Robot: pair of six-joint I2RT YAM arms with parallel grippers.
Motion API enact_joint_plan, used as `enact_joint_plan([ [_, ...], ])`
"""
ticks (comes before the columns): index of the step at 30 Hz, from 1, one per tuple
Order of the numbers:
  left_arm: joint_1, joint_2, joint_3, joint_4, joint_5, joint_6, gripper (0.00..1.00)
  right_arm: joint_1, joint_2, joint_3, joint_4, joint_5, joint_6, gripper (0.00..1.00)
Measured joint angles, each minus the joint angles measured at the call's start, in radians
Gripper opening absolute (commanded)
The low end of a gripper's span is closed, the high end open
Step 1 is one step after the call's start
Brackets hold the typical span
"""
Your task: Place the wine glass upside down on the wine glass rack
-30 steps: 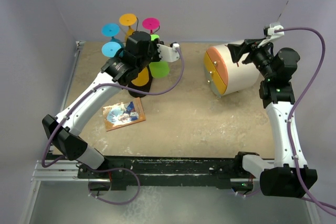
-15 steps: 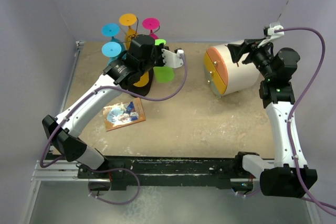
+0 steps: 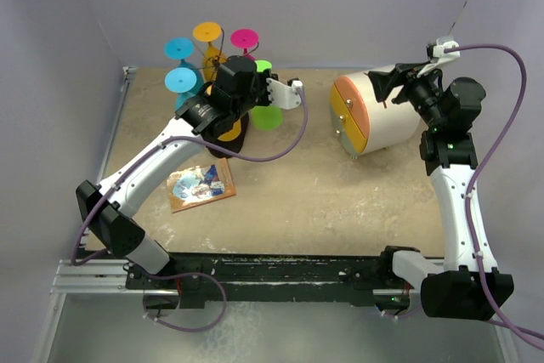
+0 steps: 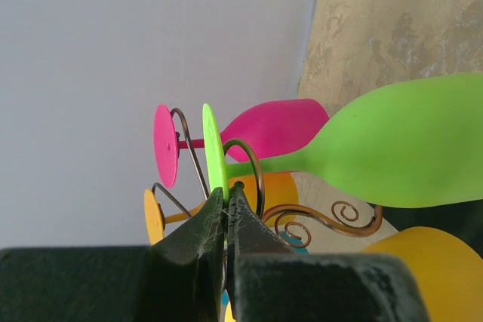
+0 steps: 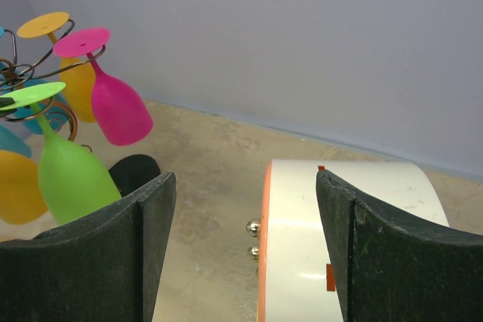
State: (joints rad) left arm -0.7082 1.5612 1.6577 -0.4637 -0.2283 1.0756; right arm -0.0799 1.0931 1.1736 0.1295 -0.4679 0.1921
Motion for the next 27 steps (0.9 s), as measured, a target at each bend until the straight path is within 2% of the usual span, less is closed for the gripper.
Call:
enact_joint_plan([
  [7, 0.0, 0.023, 0.003, 0.027, -0.037, 0.016, 0.07, 0.0, 0.0, 0.0, 0.0, -0.007, 0.0, 0.78],
  [17, 0.0, 0.045, 0.026, -0.001, -0.091, 0.028, 0.18, 0.0, 0.0, 0.0, 0.0, -0.022, 0.0, 0.78],
  [21, 0.0, 0.045, 0.037, -0.018, -0.094, 0.027, 0.22, -0.002, 0.0, 0.0, 0.0, -0.022, 0.0, 0.78],
  [24, -0.001, 0.045, 0.054, -0.041, -0.088, 0.018, 0.29, -0.003, 0.0, 0.0, 0.0, -0.022, 0.0, 0.78],
  [27, -0.001, 0.045, 0.066, -0.054, -0.079, 0.009, 0.31, -0.005, 0.0, 0.0, 0.0, -0.022, 0.0, 0.78],
])
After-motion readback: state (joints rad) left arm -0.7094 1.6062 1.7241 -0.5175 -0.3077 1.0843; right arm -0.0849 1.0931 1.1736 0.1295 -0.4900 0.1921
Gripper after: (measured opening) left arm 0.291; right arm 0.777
